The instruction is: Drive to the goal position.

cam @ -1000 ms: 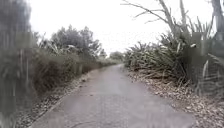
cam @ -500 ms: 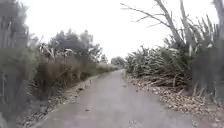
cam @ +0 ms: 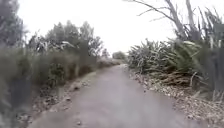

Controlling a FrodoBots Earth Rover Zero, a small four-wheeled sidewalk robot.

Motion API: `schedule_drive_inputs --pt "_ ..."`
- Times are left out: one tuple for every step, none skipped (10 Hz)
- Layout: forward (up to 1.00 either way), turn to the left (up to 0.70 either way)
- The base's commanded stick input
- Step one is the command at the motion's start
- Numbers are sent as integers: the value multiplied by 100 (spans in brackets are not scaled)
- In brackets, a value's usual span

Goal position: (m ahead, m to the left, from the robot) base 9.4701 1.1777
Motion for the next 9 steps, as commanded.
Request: schedule_drive_inputs --pt "85 0" --pt "85 0" --pt "85 0" --pt "85 0" --pt "85 0" --pt "85 0" --pt "85 -9" --pt "85 -21" --pt "85 -33"
